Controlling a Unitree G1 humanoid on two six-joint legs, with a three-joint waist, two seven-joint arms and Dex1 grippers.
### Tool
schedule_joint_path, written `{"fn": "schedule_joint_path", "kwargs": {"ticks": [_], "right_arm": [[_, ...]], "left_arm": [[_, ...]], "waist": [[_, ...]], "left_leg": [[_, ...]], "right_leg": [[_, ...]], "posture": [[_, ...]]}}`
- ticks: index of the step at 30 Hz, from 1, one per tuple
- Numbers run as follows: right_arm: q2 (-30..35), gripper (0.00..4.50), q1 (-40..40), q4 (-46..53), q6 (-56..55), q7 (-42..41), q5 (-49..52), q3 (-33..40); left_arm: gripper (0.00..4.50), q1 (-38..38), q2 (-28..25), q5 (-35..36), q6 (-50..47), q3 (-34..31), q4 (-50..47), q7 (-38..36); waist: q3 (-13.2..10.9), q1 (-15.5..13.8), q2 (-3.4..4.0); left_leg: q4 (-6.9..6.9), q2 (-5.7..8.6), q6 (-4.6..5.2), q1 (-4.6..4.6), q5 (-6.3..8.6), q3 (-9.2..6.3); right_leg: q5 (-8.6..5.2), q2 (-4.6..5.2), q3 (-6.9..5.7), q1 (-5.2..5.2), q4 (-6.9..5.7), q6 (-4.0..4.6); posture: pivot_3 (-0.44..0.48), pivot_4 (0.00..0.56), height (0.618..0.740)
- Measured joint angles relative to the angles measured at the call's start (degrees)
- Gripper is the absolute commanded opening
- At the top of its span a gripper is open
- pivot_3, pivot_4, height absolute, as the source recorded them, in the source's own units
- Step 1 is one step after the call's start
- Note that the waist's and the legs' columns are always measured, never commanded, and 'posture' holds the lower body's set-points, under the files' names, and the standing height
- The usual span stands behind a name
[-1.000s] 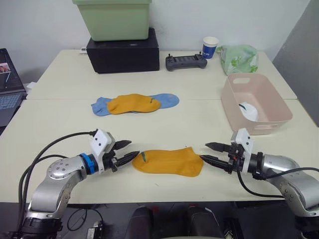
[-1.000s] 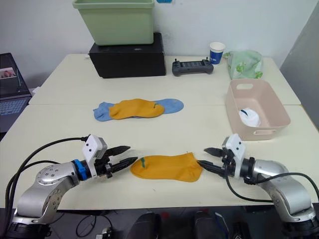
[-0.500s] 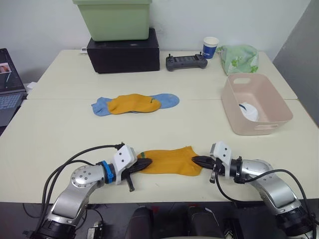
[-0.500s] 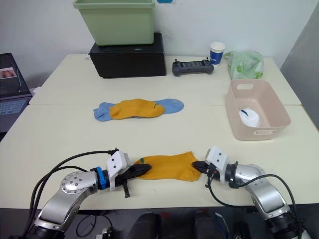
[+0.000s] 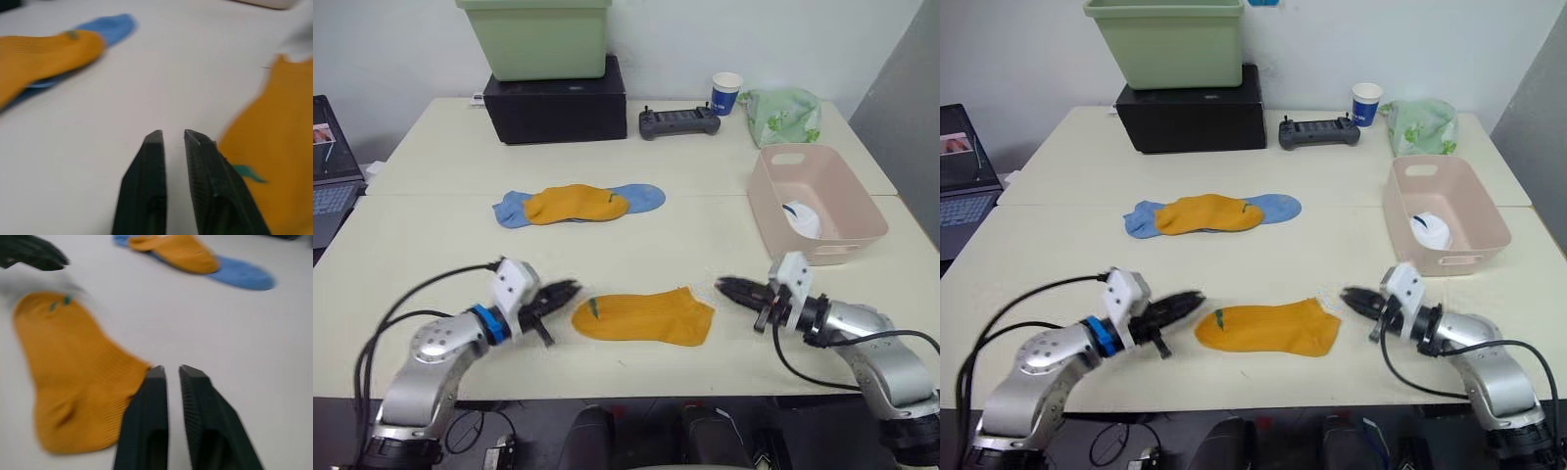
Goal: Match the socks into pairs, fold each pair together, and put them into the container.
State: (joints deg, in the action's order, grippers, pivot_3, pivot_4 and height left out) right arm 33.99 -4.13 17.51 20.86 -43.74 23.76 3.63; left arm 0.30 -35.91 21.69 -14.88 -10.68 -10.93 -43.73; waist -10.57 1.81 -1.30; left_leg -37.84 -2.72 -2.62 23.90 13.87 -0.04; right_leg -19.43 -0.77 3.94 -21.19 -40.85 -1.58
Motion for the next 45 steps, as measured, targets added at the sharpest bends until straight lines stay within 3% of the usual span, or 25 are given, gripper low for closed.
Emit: {"fn": "schedule_joint_path", "kwargs": {"ticks": [5, 9, 14, 20, 29, 35, 38, 45], "right_arm": [[-0.8, 3.5, 1.0, -2.6, -0.8, 2.2, -2.2, 0.9], [-1.8, 3.51, -0.3, -2.6, -1.1, 1.7, -2.9, -2.0], [-3.8, 3.51, -5.9, -0.5, 0.0, 1.3, -4.3, -7.8], [-8.6, 3.51, -14.6, 2.9, 6.8, 6.9, -6.6, -12.2], [-9.7, 3.51, -14.2, 3.6, 9.6, 10.1, -7.3, -12.7], [-9.0, 3.51, -13.8, 3.7, 9.8, 11.0, -7.4, -11.8], [-8.9, 3.51, -13.4, 3.9, 9.9, 11.3, -7.5, -11.7], [-8.9, 3.51, -12.3, 4.9, 9.9, 11.5, -7.4, -11.7]], "left_arm": [[3.23, 2.5, 1.4, 0.5, 0.0, -3.0, 2.3, 1.8], [4.46, 0.7, 2.8, 0.5, -1.0, -3.1, 4.7, 4.2], [4.46, -6.1, 4.5, -1.3, -0.8, -3.1, 9.0, 8.4], [4.46, -14.5, 8.7, -9.4, 3.3, 1.9, 16.9, 15.3], [4.46, -30.6, 11.0, -20.5, 11.7, 6.8, 38.6, 24.2], [4.46, -37.0, 11.0, -24.5, 19.6, 9.3, 51.4, 25.1], [3.92, -40.0, 11.0, -26.4, 22.4, 10.4, 56.4, 25.8], [1.62, -40.3, 11.4, -26.9, 25.4, 10.4, 59.1, 26.2]], "waist": [[0.0, 0.0, 0.0], [0.0, 0.0, 0.0], [0.0, 0.0, 0.0], [0.0, -0.1, -0.01], [0.0, -0.3, -0.05], [0.0, -0.1, -0.05], [0.0, -0.2, -0.05], [0.0, -0.1, -0.05]], "left_leg": [[0.01, 0.0, 0.0, 0.02, 0.0, 0.04], [0.0, 0.0, 0.0, -0.02, 0.0, 0.0], [-0.01, 0.01, -0.01, 0.03, 0.0, 0.02], [-0.03, 0.01, -0.02, 0.08, -0.01, -0.06], [-0.09, 0.09, -0.01, 0.23, -0.01, -0.03], [-0.06, 0.07, -0.02, 0.23, -0.01, -0.01], [-0.08, 0.11, -0.02, 0.22, -0.01, 0.01], [-0.07, 0.07, -0.03, 0.23, -0.02, 0.01]], "right_leg": [[0.0, 0.05, 0.03, -0.03, 0.04, 0.0], [0.0, 0.04, -0.02, -0.01, -0.04, 0.0], [0.0, 0.0, -0.01, -0.03, 0.0, 0.0], [0.01, 0.0, -0.07, -0.07, -0.03, 0.0], [0.02, 0.06, -0.22, -0.16, -0.03, -0.01], [0.02, -0.01, -0.31, -0.21, -0.05, -0.01], [0.02, -0.01, -0.32, -0.2, -0.09, -0.01], [0.02, -0.02, -0.33, -0.23, -0.08, -0.01]], "posture": [[0.0, 0.15, 0.74], [0.0, 0.15, 0.74], [0.0, 0.15, 0.74], [0.0, 0.15, 0.74], [0.0, 0.15, 0.74], [0.0, 0.15, 0.74], [0.0, 0.15, 0.74], [0.0, 0.15, 0.74]]}}
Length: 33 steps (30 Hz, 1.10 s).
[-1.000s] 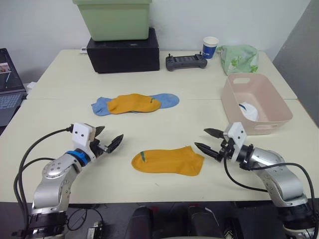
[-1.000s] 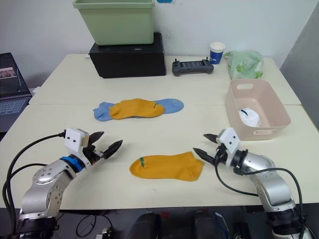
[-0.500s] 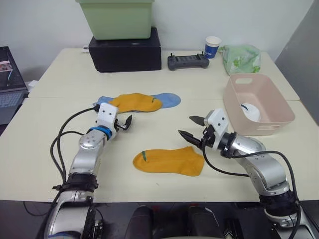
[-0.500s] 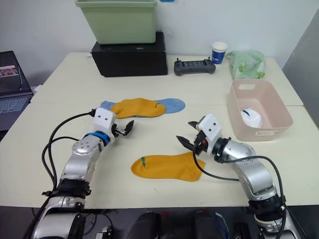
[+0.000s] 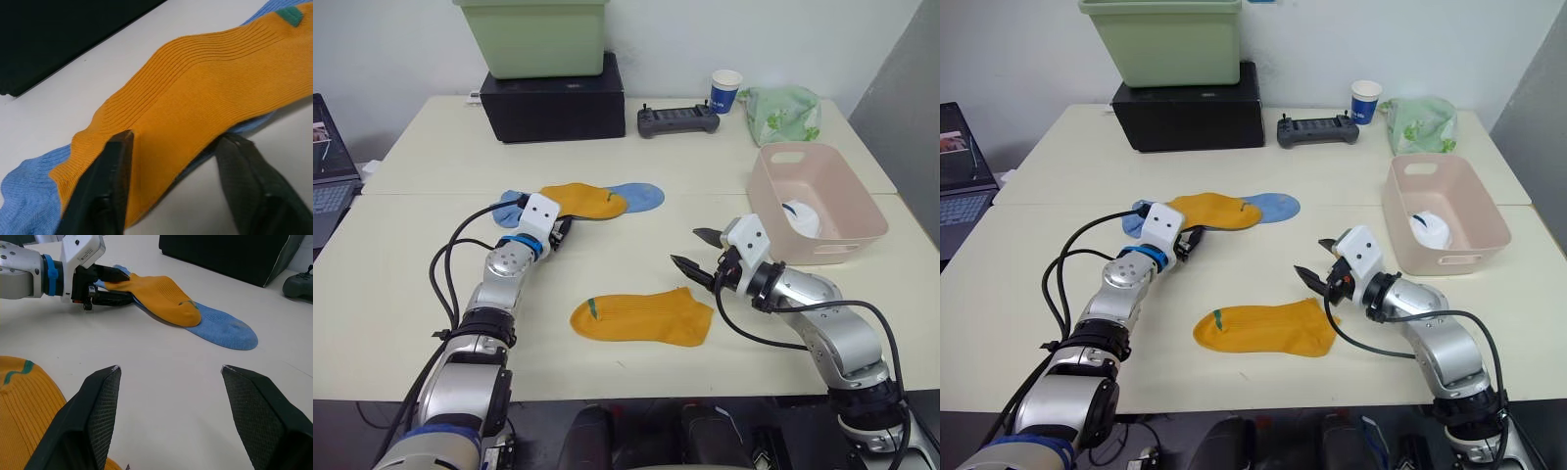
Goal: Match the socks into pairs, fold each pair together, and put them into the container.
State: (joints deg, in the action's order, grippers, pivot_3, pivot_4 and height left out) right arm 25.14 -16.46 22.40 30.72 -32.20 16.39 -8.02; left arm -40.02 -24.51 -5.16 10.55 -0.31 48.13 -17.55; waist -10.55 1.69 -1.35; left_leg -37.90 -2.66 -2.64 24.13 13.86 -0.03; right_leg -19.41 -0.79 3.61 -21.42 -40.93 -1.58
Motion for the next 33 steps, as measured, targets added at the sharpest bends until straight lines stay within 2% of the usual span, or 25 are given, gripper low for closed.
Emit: {"fn": "schedule_joint_path", "kwargs": {"ticks": [5, 11, 15, 20, 24, 30, 33], "right_arm": [[0.1, 3.51, 0.6, 0.0, 0.0, 0.0, 0.0, 0.0], [0.1, 3.51, 0.6, 0.0, 0.0, -0.1, 0.0, -0.1], [0.0, 3.51, 0.6, 0.0, 0.0, -0.1, 0.0, -0.1], [0.2, 3.51, 0.5, -0.1, 0.0, -0.2, -0.2, -0.2], [0.7, 3.51, 0.6, -0.3, -0.1, -0.7, -0.2, -0.1], [0.8, 3.51, -0.1, -1.8, -0.7, -1.6, -0.7, 0.0], [0.9, 3.51, -0.2, -3.8, -1.3, -1.6, -1.7, 0.0]], "left_arm": [[0.01, 1.1, -0.3, -0.1, 0.3, -0.2, -1.4, 0.3], [0.01, 2.6, -0.6, -0.1, 0.0, -0.3, -4.0, -0.1], [0.01, 5.6, -1.6, -0.1, -1.1, -0.1, -9.8, -2.3], [0.01, 12.8, -5.0, 2.1, -8.3, 0.3, -26.0, -11.0], [0.01, 21.6, -7.1, 5.6, -17.3, 2.9, -42.2, -19.6], [0.01, 28.7, -9.6, 10.7, -27.4, 4.6, -58.6, -25.8], [0.01, 31.4, -10.0, 12.0, -29.5, 4.7, -61.2, -27.3]], "waist": [[0.0, 0.0, 0.0], [0.0, 0.0, 0.0], [0.0, 0.1, 0.0], [0.0, 0.1, 0.0], [0.0, 0.1, 0.01], [0.0, 0.1, 0.01], [0.0, 0.2, 0.01]], "left_leg": [[-0.01, -0.01, 0.0, -0.01, 0.0, 0.01], [-0.01, -0.02, -0.01, 0.0, 0.0, 0.01], [0.0, -0.05, -0.01, -0.01, -0.01, 0.03], [0.02, -0.07, -0.03, -0.03, -0.01, 0.03], [0.01, -0.08, -0.02, -0.03, -0.01, -0.01], [0.03, -0.04, 0.0, -0.07, 0.0, 0.0], [0.05, -0.07, 0.0, -0.09, 0.0, -0.03]], "right_leg": [[0.0, 0.04, 0.01, 0.02, -0.01, 0.0], [0.0, 0.05, 0.01, 0.02, 0.0, 0.0], [0.0, 0.05, 0.03, 0.0, 0.0, 0.0], [0.0, 0.05, 0.07, 0.02, -0.01, 0.0], [0.0, 0.09, 0.18, 0.04, 0.0, 0.0], [-0.01, 0.08, 0.28, 0.08, 0.02, 0.0], [-0.01, 0.06, 0.28, 0.06, 0.01, 0.0]], "posture": [[0.0, 0.15, 0.74], [0.0, 0.15, 0.74], [0.0, 0.15, 0.74], [0.0, 0.15, 0.74], [0.0, 0.15, 0.74], [0.0, 0.15, 0.74], [0.0, 0.15, 0.74]]}}
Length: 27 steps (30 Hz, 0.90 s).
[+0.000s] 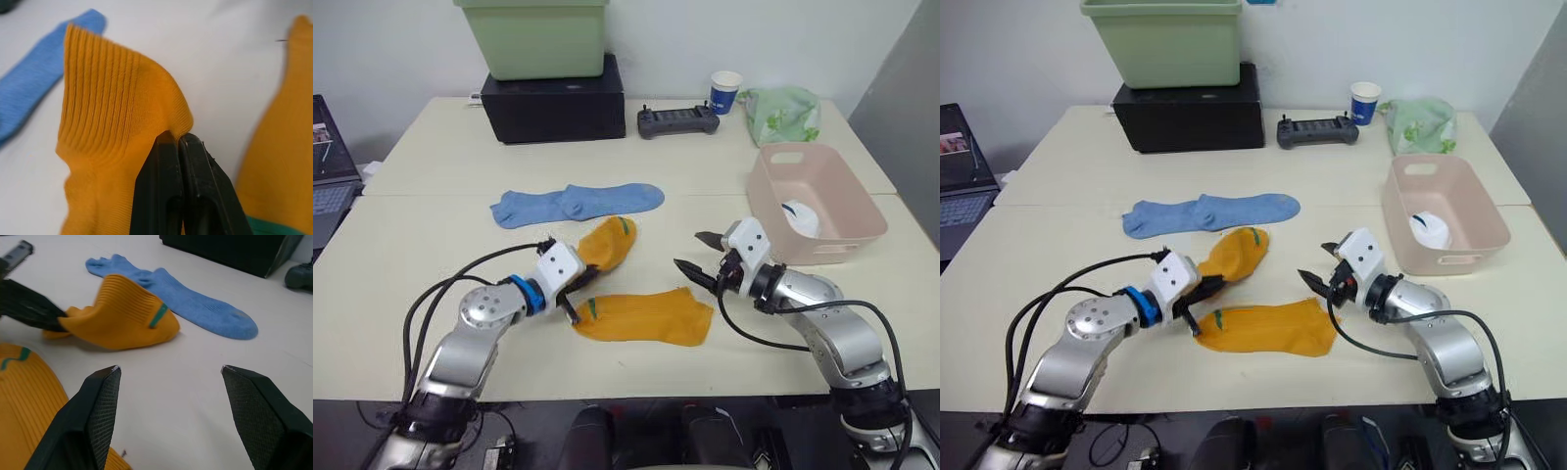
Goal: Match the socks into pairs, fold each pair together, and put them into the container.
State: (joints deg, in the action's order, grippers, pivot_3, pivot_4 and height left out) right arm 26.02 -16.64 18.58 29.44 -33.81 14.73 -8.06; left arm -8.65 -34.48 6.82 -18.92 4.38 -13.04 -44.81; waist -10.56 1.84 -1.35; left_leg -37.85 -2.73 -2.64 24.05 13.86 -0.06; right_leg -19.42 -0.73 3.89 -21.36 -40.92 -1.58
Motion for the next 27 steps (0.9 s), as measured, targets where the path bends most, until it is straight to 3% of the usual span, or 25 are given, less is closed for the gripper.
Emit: {"fn": "schedule_joint_path", "kwargs": {"ticks": [5, 12, 16, 19, 24, 27], "right_arm": [[-1.0, 3.51, -0.6, -1.6, -0.7, -0.7, -0.1, -0.5], [-1.3, 3.51, -1.7, -3.4, -1.8, -1.1, -0.2, -0.7], [0.0, 3.51, -1.8, -4.3, -2.9, -1.7, -0.3, 0.1], [1.3, 3.51, -1.7, -5.6, -4.2, -2.3, -0.8, 0.6], [1.4, 3.51, -1.2, -5.7, -4.9, -2.3, -1.0, 1.2], [0.9, 3.51, -0.7, -5.7, -5.0, -2.3, -1.4, 1.1]], "left_arm": [[0.01, 0.1, 2.5, 5.4, 0.4, -0.1, -4.6, -1.5], [0.01, -6.0, 4.6, 3.7, 6.9, -0.1, -4.2, 1.1], [0.01, -9.2, 6.0, 7.4, 5.9, -0.1, -5.1, 0.2], [0.01, -7.3, 6.0, 8.7, 4.2, -0.1, -5.5, 0.2], [0.01, -3.1, -1.2, -1.8, 6.7, 4.9, -1.3, 0.3], [0.2, -1.7, -1.9, -3.6, 8.4, 5.7, -0.4, -0.3]], "waist": [[0.0, 0.0, 0.0], [0.0, -0.1, 0.0], [0.0, -0.1, 0.0], [0.0, 0.1, 0.0], [0.0, 0.2, 0.0], [0.0, 0.0, 0.0]], "left_leg": [[-0.02, 0.03, 0.0, 0.02, 0.0, 0.03], [-0.03, 0.04, 0.0, 0.01, 0.0, 0.03], [-0.03, 0.04, 0.0, 0.03, 0.0, 0.05], [-0.02, 0.03, 0.01, 0.0, 0.0, 0.06], [0.03, 0.04, 0.01, -0.07, 0.01, 0.01], [0.02, -0.03, 0.01, -0.04, 0.01, 0.02]], "right_leg": [[0.0, -0.01, 0.02, 0.02, 0.03, 0.0], [0.0, -0.02, 0.03, 0.02, 0.02, 0.0], [0.0, -0.02, 0.03, 0.02, 0.05, 0.0], [0.0, -0.05, 0.07, 0.01, 0.05, 0.0], [0.01, -0.15, 0.09, 0.0, 0.01, 0.01], [0.0, -0.13, 0.08, 0.0, 0.02, 0.01]], "posture": [[0.0, 0.15, 0.74], [0.0, 0.15, 0.74], [0.0, 0.15, 0.74], [0.0, 0.15, 0.74], [0.0, 0.15, 0.74], [0.0, 0.15, 0.74]]}}
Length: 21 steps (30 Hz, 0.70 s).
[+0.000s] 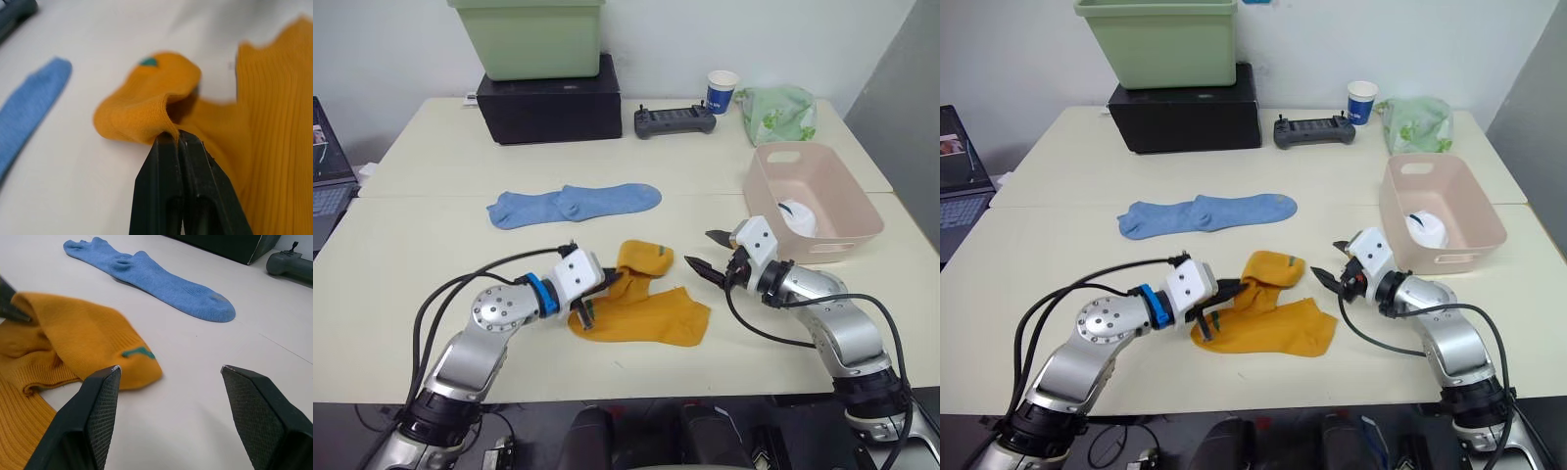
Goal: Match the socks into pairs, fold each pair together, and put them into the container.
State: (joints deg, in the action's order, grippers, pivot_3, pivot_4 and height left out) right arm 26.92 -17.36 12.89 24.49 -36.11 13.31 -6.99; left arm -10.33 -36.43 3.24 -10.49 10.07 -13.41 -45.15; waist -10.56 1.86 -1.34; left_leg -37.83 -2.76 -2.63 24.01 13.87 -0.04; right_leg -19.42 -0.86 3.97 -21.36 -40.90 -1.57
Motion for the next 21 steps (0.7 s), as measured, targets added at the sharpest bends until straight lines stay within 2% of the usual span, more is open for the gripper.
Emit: {"fn": "schedule_joint_path", "kwargs": {"ticks": [2, 6, 9, 14, 17, 20, 21], "right_arm": [[-0.4, 3.51, 0.0, 0.0, 0.0, -0.1, -0.4, -0.5], [-0.8, 3.51, -0.7, -0.6, 1.2, -0.3, -1.1, -3.0], [-3.0, 3.51, -4.1, -4.0, 3.4, -0.5, -1.3, -4.6], [-7.3, 3.51, -9.6, -10.6, 4.8, -1.1, -1.8, -6.8], [-8.2, 3.51, -12.6, -13.7, 4.3, -2.0, -3.7, -9.4], [-8.7, 2.9, -13.0, -16.2, 3.6, -2.8, -5.3, -10.6], [-8.9, 2.57, -13.0, -16.8, 3.5, -3.4, -5.4, -10.9]], "left_arm": [[0.63, 0.1, 0.3, 0.4, -0.2, -0.3, -0.1, 0.1], [1.86, 0.8, 0.3, 2.2, -1.8, -2.3, -0.4, 0.5], [2.69, 2.2, 0.3, 3.5, -3.9, -3.7, -1.4, 0.6], [4.37, 2.8, 0.8, 3.7, -5.4, -3.8, -2.1, 1.0], [4.48, 3.0, 2.1, 5.3, -6.4, -4.4, -2.9, 1.2], [4.5, 3.5, 2.8, 8.6, -8.0, -6.4, -5.0, 1.2], [4.5, 3.8, 2.8, 9.3, -8.2, -7.3, -5.3, 1.3]], "waist": [[0.0, 0.0, 0.0], [0.0, 0.0, 0.0], [0.0, 0.2, 0.0], [0.0, 0.1, 0.0], [0.0, 0.1, 0.0], [0.0, -0.1, 0.0], [0.0, 0.0, 0.0]], "left_leg": [[-0.02, 0.03, 0.0, 0.01, 0.0, 0.05], [-0.03, 0.04, 0.0, 0.0, 0.0, 0.04], [-0.01, 0.02, 0.0, -0.02, 0.0, 0.05], [-0.01, 0.03, 0.0, 0.0, 0.0, 0.01], [-0.02, 0.03, 0.0, 0.01, 0.0, 0.03], [-0.02, 0.02, 0.0, 0.04, 0.0, -0.01], [-0.02, 0.02, 0.0, 0.03, 0.0, 0.0]], "right_leg": [[0.0, 0.06, 0.01, 0.02, 0.01, -0.01], [0.0, 0.07, 0.01, 0.02, 0.0, -0.01], [0.0, 0.04, 0.02, -0.01, -0.02, 0.0], [0.0, 0.05, 0.0, -0.01, -0.02, 0.0], [0.0, 0.07, -0.01, -0.01, 0.0, 0.0], [0.0, 0.09, -0.05, -0.01, 0.02, 0.0], [0.0, 0.09, -0.02, -0.02, 0.01, 0.0]], "posture": [[0.0, 0.15, 0.74], [0.0, 0.15, 0.74], [0.0, 0.15, 0.74], [0.0, 0.15, 0.74], [0.0, 0.15, 0.74], [0.0, 0.15, 0.74], [0.0, 0.15, 0.74]]}}
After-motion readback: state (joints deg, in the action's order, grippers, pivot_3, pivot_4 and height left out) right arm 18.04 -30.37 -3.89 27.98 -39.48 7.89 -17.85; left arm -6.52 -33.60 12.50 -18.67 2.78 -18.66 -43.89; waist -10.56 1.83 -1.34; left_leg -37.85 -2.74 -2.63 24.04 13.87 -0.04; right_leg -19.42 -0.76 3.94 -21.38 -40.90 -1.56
